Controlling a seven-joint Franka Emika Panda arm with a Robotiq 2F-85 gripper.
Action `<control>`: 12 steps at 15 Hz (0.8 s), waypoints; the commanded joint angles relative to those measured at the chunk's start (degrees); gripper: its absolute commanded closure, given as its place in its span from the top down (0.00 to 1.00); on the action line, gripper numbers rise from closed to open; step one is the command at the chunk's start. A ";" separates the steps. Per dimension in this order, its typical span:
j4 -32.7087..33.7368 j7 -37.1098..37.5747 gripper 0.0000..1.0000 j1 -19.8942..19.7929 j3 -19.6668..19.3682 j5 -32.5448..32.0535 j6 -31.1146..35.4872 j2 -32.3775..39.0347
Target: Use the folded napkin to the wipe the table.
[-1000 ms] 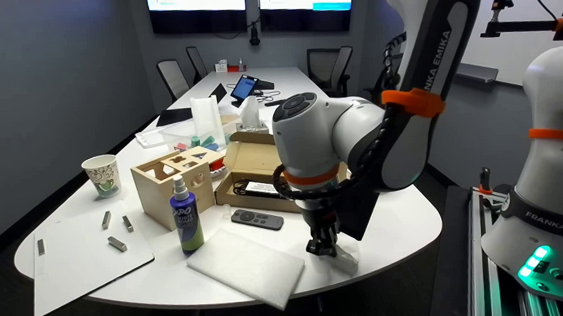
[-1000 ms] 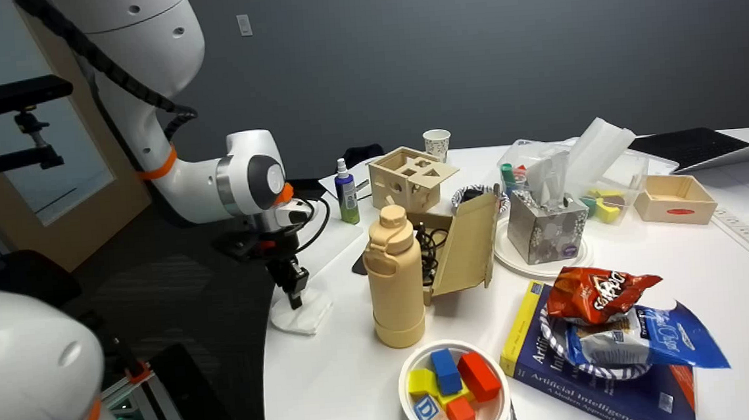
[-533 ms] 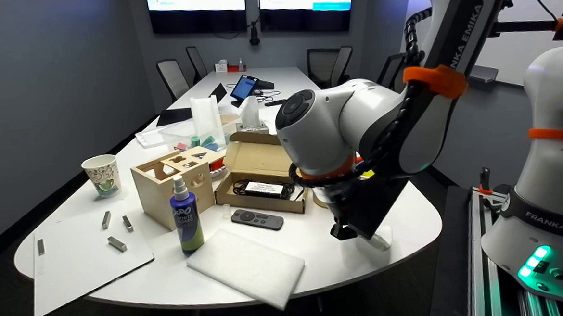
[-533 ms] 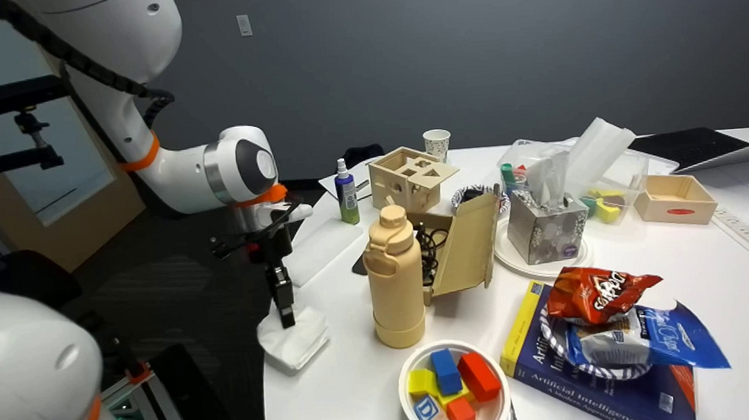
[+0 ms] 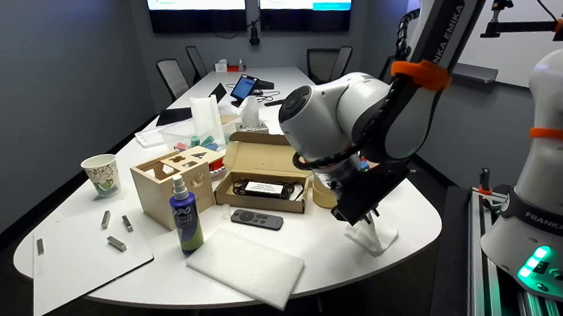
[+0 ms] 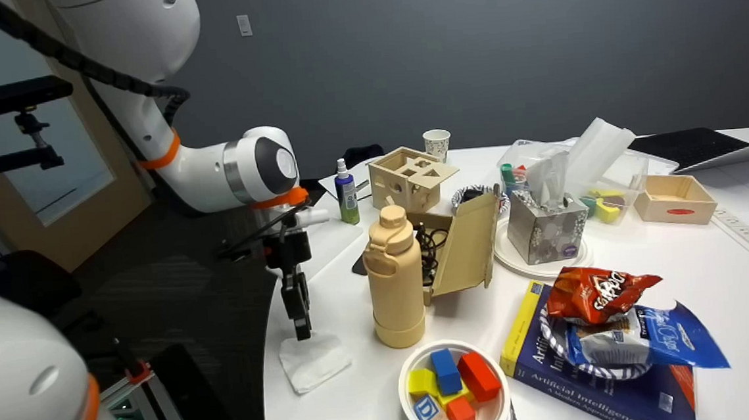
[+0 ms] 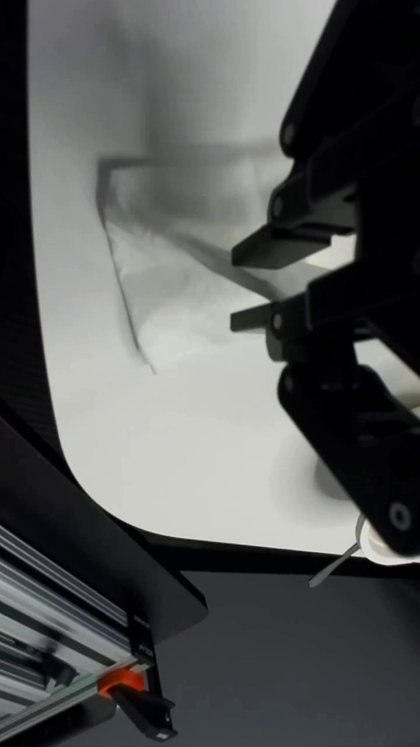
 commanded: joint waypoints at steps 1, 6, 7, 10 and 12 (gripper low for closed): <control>-2.23 2.53 0.57 -2.62 0.77 -1.68 -0.28 -2.91; -5.93 -4.86 0.95 -5.11 1.48 -1.30 5.30 -7.06; -7.19 -6.86 1.00 -5.46 1.67 -1.55 7.62 -8.49; -11.68 -11.17 1.00 -6.20 2.37 -2.81 13.44 -14.48; -7.84 -13.89 1.00 -6.91 3.02 -2.99 15.57 -13.36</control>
